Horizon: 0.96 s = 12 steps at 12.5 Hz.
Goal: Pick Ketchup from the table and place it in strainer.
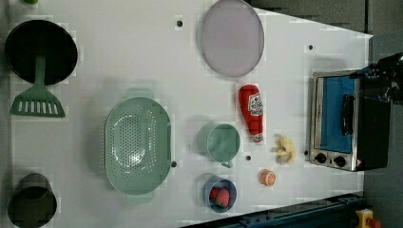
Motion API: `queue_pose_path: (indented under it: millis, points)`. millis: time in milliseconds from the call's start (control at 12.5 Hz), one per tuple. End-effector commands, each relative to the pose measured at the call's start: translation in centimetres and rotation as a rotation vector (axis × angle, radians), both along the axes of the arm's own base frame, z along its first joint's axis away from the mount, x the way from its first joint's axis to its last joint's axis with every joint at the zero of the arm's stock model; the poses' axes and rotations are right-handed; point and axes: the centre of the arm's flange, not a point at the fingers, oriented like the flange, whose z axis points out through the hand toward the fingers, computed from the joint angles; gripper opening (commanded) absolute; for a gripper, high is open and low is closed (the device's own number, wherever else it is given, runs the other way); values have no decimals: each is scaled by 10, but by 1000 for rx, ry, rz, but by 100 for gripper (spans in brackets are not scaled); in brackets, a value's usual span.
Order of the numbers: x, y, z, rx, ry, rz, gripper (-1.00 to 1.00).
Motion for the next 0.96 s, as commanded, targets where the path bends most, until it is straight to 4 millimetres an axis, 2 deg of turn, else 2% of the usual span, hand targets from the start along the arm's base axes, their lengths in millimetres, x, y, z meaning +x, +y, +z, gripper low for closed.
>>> queue_pose_path:
  millis: [80,240,640,960]
  points:
    - [-83,-31,61,3,31,-137,59]
    - [-84,-31,55,3,43,-131,100]
    - [-75,-12,10,6,69,62,100]
    - [-64,8,-45,19,69,394,100]
